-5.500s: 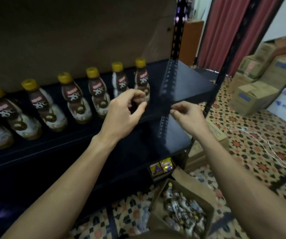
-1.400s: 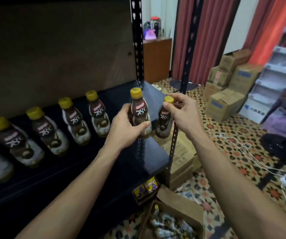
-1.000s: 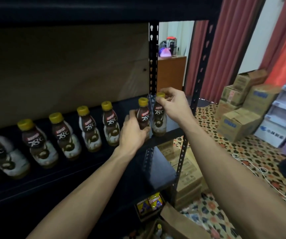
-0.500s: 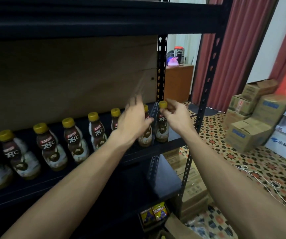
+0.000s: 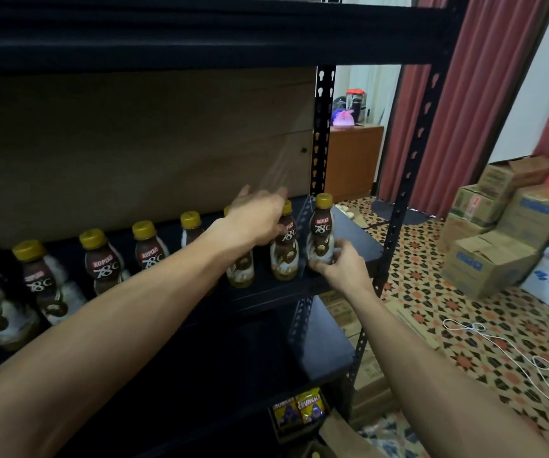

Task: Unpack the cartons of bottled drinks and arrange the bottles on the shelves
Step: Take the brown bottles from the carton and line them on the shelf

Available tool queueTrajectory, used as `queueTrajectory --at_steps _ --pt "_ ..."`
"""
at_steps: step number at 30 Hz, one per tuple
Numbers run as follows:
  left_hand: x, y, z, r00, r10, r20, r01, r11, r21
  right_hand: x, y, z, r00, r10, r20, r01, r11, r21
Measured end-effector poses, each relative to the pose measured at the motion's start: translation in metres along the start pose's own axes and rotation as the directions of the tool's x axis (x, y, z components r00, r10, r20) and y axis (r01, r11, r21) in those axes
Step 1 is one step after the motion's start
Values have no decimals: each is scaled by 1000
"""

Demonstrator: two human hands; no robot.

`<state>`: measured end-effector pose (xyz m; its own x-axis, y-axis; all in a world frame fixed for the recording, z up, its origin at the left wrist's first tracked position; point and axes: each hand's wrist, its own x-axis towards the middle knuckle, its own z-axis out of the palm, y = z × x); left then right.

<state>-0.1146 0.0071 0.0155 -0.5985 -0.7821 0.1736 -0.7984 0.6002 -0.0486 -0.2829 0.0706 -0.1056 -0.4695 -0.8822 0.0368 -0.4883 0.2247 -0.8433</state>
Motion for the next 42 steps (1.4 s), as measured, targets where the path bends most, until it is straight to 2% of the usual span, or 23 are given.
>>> queueTrajectory --at_steps 12,23,42 --pt "-1 -14 1 997 -83 -6 83 996 -28 3 -11 4 994 -10 111 17 998 -62" --pt "-5 -16 7 995 -94 -43 91 994 -56 5 -8 13 998 15 62 -8 994 -108" --pt "-3 -18 7 992 -123 -23 119 985 -126 14 -5 20 996 28 82 -12 982 -188"
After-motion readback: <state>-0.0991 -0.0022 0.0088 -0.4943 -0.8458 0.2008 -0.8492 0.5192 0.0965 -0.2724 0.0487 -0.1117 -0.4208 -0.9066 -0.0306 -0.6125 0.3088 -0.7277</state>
